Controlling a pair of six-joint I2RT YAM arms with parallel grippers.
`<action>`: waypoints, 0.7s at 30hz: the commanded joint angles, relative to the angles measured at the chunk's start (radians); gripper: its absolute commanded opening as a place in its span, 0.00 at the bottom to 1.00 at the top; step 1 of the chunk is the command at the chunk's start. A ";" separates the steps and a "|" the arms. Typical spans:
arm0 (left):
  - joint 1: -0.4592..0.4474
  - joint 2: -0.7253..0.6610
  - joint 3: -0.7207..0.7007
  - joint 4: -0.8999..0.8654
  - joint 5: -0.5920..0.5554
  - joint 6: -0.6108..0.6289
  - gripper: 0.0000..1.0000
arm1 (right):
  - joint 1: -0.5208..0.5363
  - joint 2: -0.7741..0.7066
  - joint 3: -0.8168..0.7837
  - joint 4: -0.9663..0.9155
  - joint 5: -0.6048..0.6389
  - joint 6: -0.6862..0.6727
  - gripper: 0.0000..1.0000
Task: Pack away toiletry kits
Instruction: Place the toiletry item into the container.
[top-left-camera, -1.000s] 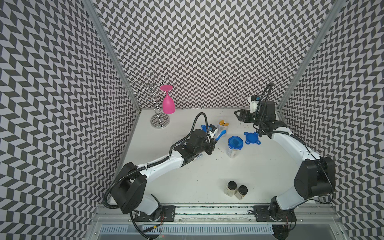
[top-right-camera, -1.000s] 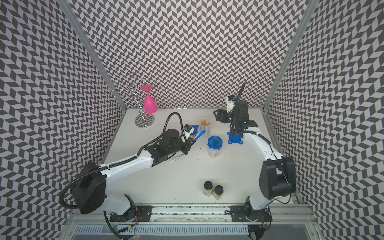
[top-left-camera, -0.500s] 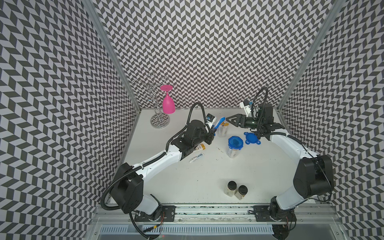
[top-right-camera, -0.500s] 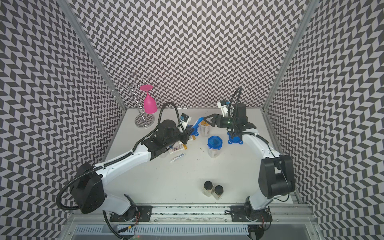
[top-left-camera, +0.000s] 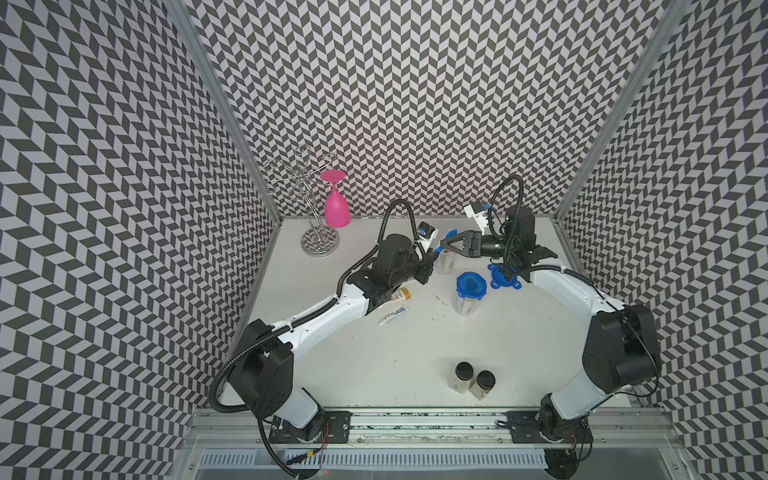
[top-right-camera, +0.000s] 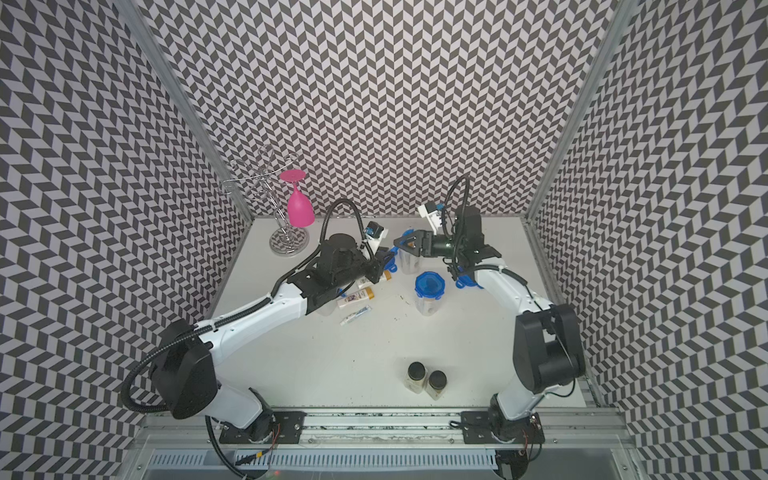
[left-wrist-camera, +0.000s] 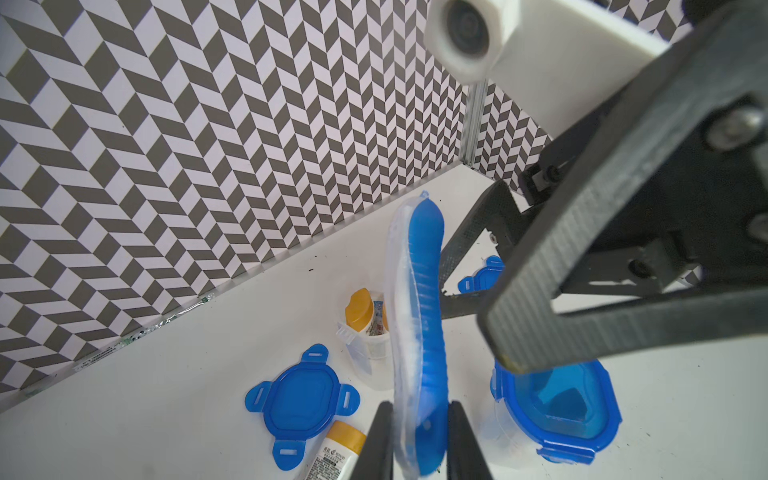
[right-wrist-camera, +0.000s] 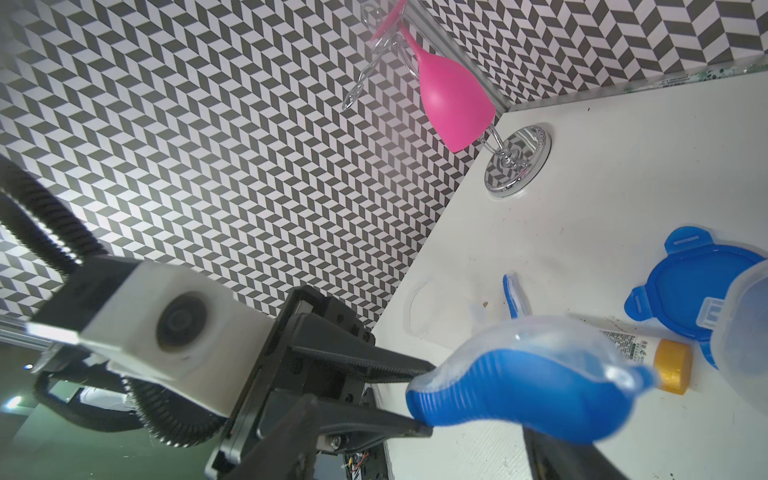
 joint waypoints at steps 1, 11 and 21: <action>-0.010 -0.006 0.022 0.018 0.023 0.011 0.00 | 0.004 0.020 -0.014 0.123 -0.028 0.067 0.66; -0.010 -0.026 -0.030 0.041 0.029 0.018 0.00 | 0.004 0.039 -0.006 0.239 -0.039 0.160 0.31; 0.000 -0.030 -0.047 0.045 0.024 0.015 0.05 | 0.005 0.062 0.035 0.234 -0.006 0.141 0.03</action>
